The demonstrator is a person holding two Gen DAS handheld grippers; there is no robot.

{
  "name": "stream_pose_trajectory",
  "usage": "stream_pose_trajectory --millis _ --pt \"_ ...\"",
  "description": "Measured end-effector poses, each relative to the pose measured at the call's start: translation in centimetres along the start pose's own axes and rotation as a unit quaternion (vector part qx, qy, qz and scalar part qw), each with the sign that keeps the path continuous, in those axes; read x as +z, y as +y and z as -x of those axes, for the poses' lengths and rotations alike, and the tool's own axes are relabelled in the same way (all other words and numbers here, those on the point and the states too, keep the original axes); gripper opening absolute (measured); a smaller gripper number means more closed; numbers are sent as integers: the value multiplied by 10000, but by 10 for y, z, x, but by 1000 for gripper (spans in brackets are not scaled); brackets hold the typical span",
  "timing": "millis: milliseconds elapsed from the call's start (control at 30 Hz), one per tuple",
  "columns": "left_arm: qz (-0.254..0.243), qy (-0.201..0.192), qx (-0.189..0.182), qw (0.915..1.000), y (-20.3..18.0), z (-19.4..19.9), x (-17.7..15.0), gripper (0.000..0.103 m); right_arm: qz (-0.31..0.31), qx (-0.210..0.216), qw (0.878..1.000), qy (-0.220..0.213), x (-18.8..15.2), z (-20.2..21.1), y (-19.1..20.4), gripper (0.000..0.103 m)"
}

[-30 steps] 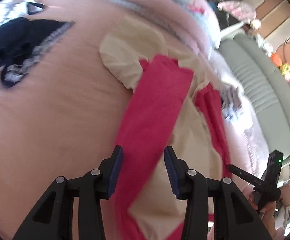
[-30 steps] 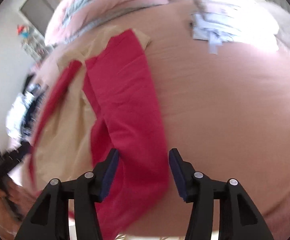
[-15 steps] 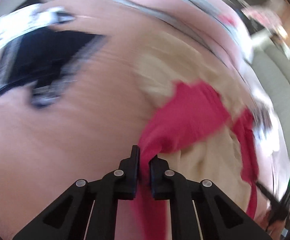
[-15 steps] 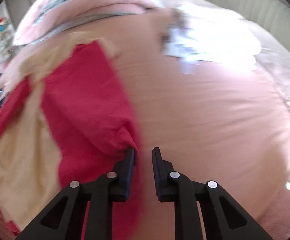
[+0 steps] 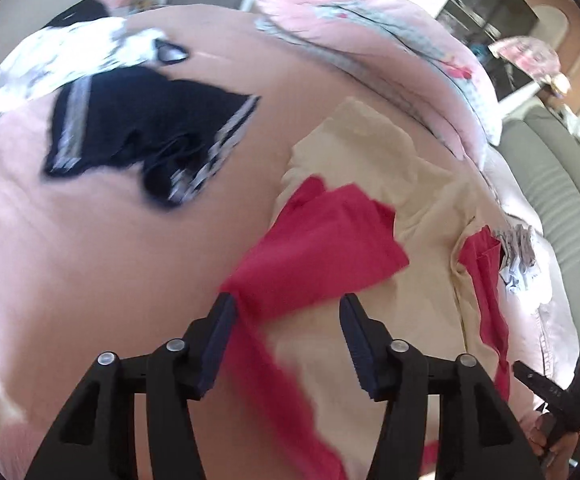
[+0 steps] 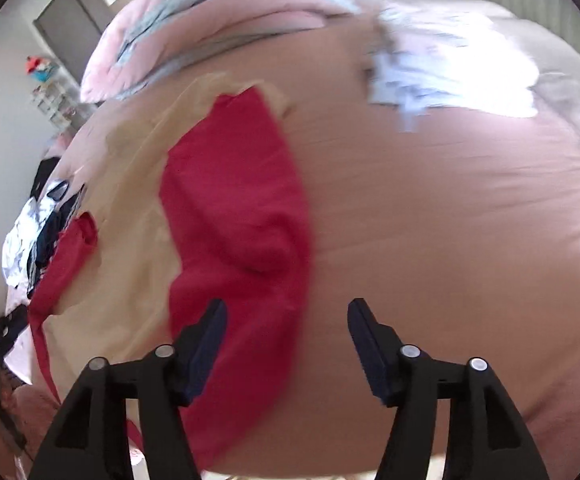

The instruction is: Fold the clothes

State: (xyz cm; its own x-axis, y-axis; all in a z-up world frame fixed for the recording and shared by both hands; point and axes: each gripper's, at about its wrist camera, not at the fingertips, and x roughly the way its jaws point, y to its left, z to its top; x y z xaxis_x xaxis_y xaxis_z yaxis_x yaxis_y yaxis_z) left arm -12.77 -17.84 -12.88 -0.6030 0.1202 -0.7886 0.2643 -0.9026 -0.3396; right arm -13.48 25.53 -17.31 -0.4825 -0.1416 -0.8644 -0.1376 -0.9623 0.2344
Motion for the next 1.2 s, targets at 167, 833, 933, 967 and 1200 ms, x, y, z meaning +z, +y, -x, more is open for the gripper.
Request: stream_pose_trajectory --millis 167,833,933,967,1200 --pt "-786 326 114 9963 -18 -43 42 53 482 -603 9966 302 17 -49 24 62" --pt "-97 -535 450 9975 22 20 43 5 209 -1300 9910 -232 36 5 9 8" --pt "843 -474 1036 9899 64 24 32 5 81 -1633 9865 -105 19 11 -5 8" --pt "1179 -415 1246 9843 79 23 28 5 129 -1806 9835 -46 13 9 -6 8" --pt "1274 -19 1073 9860 71 27 -7 7 734 -2847 9557 -122 -14 25 29 9"
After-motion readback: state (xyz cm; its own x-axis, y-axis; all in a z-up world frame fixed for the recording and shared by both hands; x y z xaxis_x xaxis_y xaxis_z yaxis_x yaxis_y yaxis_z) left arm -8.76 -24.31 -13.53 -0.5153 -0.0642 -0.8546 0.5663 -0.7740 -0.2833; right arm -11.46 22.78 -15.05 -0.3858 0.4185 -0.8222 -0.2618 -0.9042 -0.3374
